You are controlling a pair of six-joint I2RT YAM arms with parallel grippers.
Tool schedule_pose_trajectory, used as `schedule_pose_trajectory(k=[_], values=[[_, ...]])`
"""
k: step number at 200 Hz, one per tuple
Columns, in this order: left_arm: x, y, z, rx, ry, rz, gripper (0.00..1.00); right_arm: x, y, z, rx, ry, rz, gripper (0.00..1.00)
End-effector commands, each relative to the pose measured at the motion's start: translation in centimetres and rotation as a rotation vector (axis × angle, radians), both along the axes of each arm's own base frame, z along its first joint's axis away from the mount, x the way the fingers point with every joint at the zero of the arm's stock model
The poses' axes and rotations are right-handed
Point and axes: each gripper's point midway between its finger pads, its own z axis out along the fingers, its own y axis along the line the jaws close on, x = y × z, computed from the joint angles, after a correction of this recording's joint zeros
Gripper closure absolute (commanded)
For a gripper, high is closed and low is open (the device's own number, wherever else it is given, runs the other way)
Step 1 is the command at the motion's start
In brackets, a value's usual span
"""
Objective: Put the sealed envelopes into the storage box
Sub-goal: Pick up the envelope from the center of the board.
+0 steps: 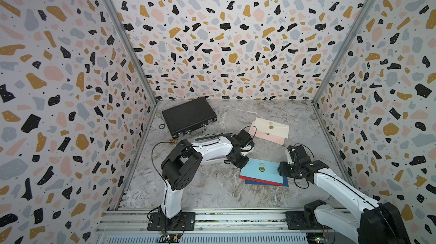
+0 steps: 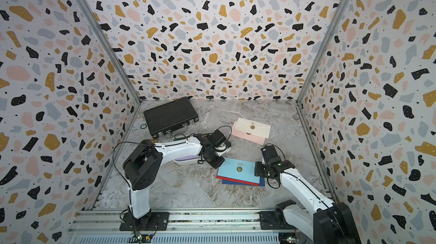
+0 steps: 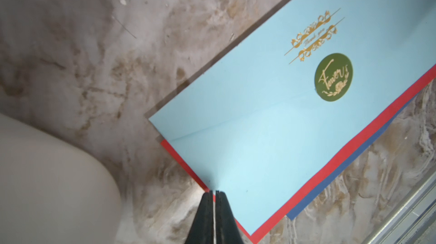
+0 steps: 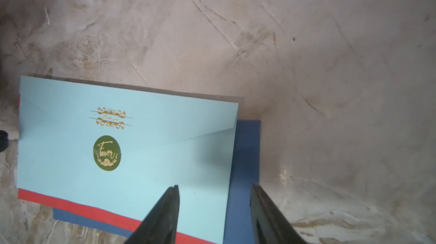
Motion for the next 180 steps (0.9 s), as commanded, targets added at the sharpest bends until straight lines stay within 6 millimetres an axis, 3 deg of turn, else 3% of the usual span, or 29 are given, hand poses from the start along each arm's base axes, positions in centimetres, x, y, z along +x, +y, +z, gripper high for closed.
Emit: schedule_pose_trajectory(k=[1,81,180], values=[[-0.8,0.0,-1.4,0.019,0.018,0.005,0.91,-0.3,0.1,-0.5,0.01,0.025,-0.01,0.46],[-1.4,0.3,-2.9,0.084,0.017,-0.005,0.92,-0.5,-0.2,-0.9,0.003,0.054,-0.023,0.46],[-1.6,0.4,-3.4,0.102,0.023,-0.012,0.94,-0.4,2.0,-0.2,0.127,0.07,0.001,0.47]])
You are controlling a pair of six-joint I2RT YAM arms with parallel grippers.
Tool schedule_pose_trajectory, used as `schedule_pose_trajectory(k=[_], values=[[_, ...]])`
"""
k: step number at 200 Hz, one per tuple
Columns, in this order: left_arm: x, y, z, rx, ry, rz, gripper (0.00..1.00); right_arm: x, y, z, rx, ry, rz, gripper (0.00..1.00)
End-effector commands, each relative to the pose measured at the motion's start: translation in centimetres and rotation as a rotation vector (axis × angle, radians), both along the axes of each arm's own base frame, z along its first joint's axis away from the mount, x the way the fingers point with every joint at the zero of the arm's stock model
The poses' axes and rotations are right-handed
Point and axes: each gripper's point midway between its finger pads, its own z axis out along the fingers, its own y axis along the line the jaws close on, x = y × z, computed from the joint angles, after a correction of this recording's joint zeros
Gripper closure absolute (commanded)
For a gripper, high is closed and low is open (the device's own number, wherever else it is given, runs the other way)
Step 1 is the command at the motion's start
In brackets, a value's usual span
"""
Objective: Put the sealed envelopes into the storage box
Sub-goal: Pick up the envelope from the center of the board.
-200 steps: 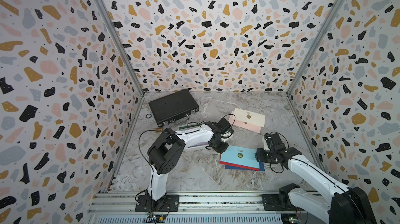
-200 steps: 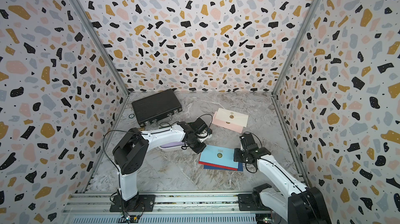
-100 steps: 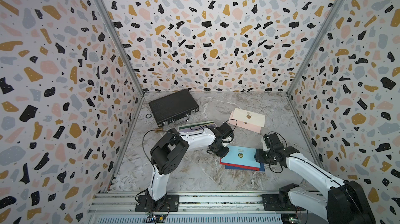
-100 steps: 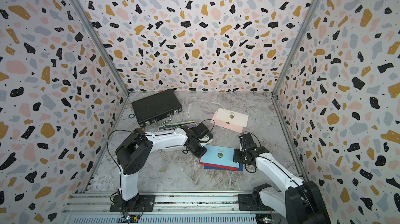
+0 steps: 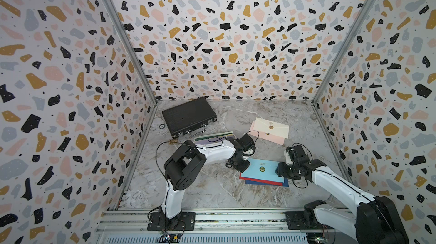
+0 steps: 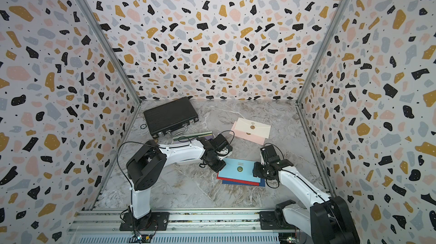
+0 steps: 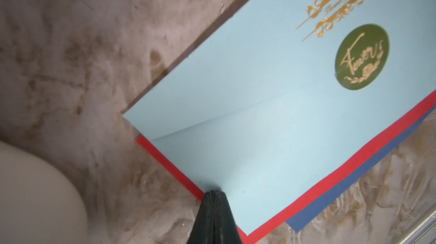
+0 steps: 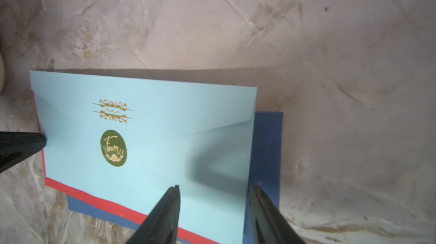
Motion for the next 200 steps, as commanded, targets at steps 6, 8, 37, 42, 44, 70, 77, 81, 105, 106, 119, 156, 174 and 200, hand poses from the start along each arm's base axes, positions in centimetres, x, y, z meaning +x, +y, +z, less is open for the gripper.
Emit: schedule_pose_trajectory(k=[6,8,37,42,44,70,77,81,105,106,119,156,174,200], values=[[-0.8,0.7,-2.0,0.059,0.034,-0.002,0.94,0.2,0.7,0.4,0.043,0.007,-0.003,0.48],[-0.8,0.7,-2.0,0.059,0.034,-0.003,0.94,0.2,0.7,0.5,0.045,0.008,-0.004,0.48],[-0.8,0.7,-2.1,0.059,0.034,-0.002,0.94,0.3,0.9,0.7,0.054,0.002,-0.001,0.48],[-0.8,0.8,-2.1,0.061,0.035,-0.002,0.94,0.3,0.7,0.8,0.048,-0.003,-0.004,0.48],[-0.9,0.8,-2.2,0.062,0.036,-0.002,0.94,0.3,0.6,0.8,0.042,-0.002,-0.005,0.48],[-0.9,0.8,-2.2,0.062,0.036,-0.004,0.94,0.3,-1.1,0.4,-0.058,-0.012,-0.027,0.48],[-0.9,0.8,-2.2,0.06,0.035,-0.004,0.94,0.2,-1.4,0.3,-0.075,-0.012,-0.029,0.47],[-0.9,0.8,-2.2,0.061,0.036,-0.003,0.94,0.2,-1.5,0.2,-0.081,-0.011,-0.029,0.47],[-1.0,0.8,-2.3,0.063,0.038,-0.003,0.95,0.1,-1.4,-0.3,-0.076,0.007,-0.026,0.47],[-1.0,0.8,-2.3,0.063,0.039,-0.003,0.95,0.1,-1.3,-0.3,-0.073,0.008,-0.025,0.47],[-1.0,0.8,-2.3,0.063,0.04,-0.006,0.95,0.2,-0.6,-0.3,-0.035,0.011,-0.014,0.47],[-1.0,0.7,-2.5,0.066,0.047,-0.008,0.95,0.1,0.3,-0.5,0.012,0.032,-0.001,0.48],[-1.0,0.7,-2.5,0.066,0.047,-0.008,0.95,0.2,0.5,-0.3,0.021,0.031,0.002,0.48],[-1.1,0.8,-2.6,0.069,0.049,-0.01,0.95,0.3,0.7,0.6,0.036,0.016,0.005,0.48]])
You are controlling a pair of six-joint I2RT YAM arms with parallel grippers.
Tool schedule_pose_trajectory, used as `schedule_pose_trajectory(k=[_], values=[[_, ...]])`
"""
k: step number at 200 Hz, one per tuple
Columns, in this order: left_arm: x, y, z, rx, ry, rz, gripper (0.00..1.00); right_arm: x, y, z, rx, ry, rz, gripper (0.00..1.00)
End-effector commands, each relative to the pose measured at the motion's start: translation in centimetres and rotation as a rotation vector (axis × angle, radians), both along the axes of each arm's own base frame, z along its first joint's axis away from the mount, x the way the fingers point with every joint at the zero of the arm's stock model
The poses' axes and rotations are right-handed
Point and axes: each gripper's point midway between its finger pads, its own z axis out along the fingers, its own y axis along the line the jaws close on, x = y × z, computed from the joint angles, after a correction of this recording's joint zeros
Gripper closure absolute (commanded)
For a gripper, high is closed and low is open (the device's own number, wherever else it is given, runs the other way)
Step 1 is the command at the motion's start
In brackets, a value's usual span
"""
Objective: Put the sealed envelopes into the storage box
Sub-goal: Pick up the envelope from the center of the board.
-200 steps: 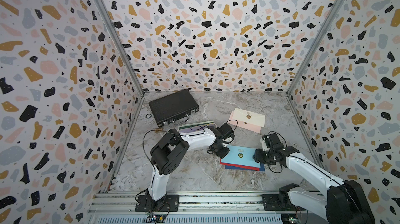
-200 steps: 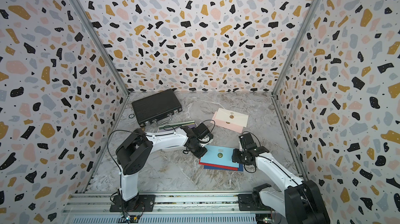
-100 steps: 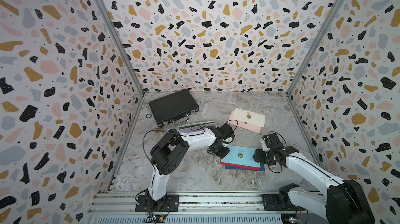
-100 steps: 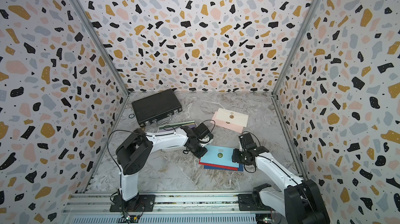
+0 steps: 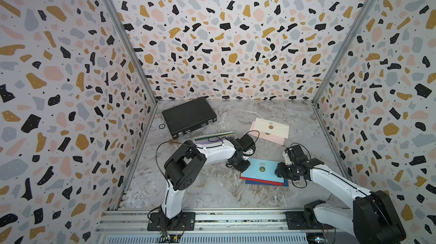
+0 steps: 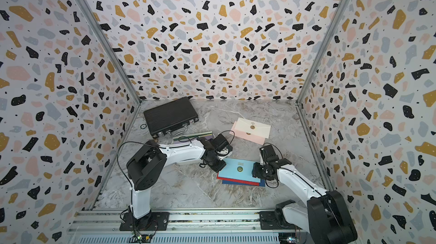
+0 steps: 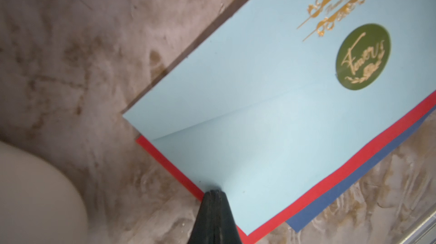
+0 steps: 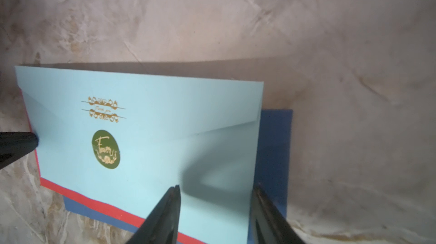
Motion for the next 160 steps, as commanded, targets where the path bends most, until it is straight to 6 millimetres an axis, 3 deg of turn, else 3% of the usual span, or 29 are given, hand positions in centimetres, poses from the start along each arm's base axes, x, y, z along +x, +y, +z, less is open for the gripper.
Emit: schedule_pose_trajectory(k=[1,83,160], values=[[-1.1,0.8,-2.6,0.065,0.047,-0.008,0.95,0.5,0.6,1.5,0.038,-0.027,0.004,0.48],[-1.1,0.8,-2.7,0.067,0.048,-0.008,0.95,1.1,2.1,6.3,0.166,-0.167,0.02,0.53],[-0.9,0.8,-2.1,0.058,0.031,-0.004,0.93,0.9,3.6,7.9,0.264,-0.228,0.076,0.85]])
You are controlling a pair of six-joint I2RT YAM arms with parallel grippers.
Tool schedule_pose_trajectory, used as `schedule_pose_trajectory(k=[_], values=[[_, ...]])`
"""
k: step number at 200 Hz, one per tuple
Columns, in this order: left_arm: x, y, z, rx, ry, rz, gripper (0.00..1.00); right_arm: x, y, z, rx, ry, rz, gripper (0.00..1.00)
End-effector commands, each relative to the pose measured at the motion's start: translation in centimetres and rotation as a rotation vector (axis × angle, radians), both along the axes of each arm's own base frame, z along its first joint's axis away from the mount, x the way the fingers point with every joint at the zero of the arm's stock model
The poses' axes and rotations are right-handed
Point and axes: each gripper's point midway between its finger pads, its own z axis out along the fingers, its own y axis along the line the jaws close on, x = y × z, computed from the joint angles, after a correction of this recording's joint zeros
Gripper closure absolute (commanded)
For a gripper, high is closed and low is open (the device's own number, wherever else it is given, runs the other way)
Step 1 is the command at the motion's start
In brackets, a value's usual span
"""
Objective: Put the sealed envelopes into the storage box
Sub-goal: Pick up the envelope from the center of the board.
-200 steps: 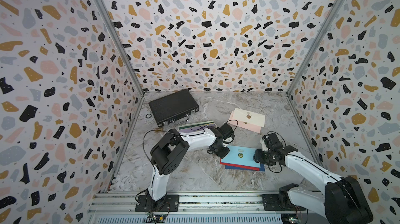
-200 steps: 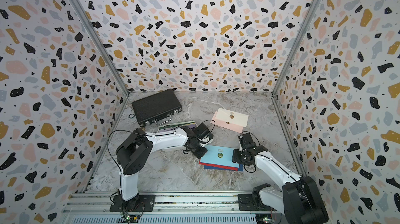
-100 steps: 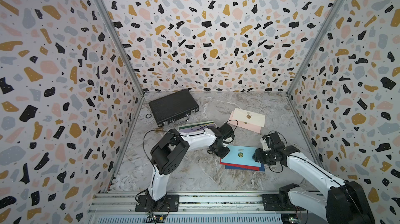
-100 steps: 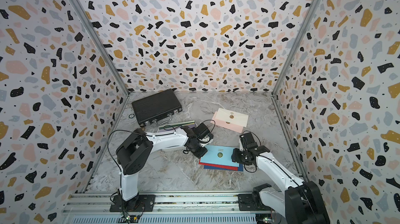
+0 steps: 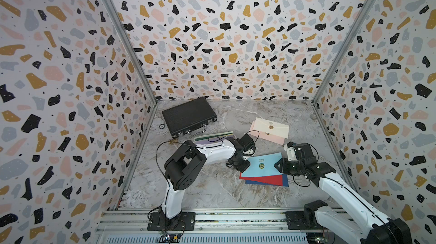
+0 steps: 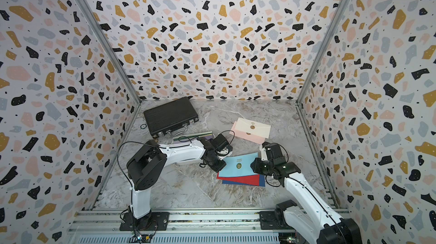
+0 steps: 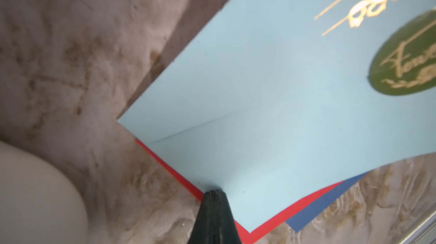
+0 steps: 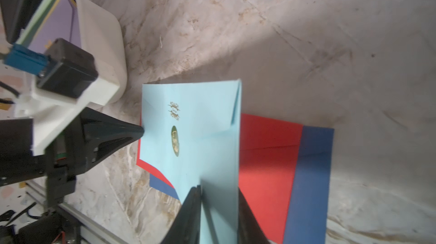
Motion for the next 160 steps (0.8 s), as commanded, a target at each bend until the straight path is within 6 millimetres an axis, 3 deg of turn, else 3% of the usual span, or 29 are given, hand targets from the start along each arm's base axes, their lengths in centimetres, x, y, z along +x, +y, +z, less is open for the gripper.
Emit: schedule_pose_trajectory(k=[1,17,33,56,86,109,133,160], values=[[-0.9,0.8,-2.1,0.056,0.03,-0.003,0.93,0.0,0.8,1.3,0.041,-0.038,0.036,0.86],[-0.8,0.5,-0.5,0.023,0.006,-0.004,0.89,-0.1,0.8,1.9,0.036,-0.047,0.043,0.95],[-0.4,0.0,2.7,-0.031,-0.04,-0.004,0.79,-0.1,1.0,3.0,0.052,-0.08,0.062,1.0],[0.4,0.5,9.2,-0.103,-0.169,-0.003,0.57,-0.3,1.8,6.0,0.102,-0.184,0.12,1.0],[1.1,2.9,17.5,-0.175,-0.32,0.012,0.19,-1.0,3.2,10.8,0.194,-0.405,0.235,1.0],[-0.1,4.4,22.4,-0.228,-0.376,-0.046,0.1,-2.6,4.5,13.5,0.256,-0.578,0.383,1.0],[-2.6,5.1,25.0,-0.27,-0.369,-0.177,0.09,-5.0,6.4,15.1,0.319,-0.704,0.591,1.0],[-4.3,5.9,24.5,-0.257,-0.352,-0.293,0.1,-7.3,7.7,16.2,0.377,-0.795,0.747,1.0]])
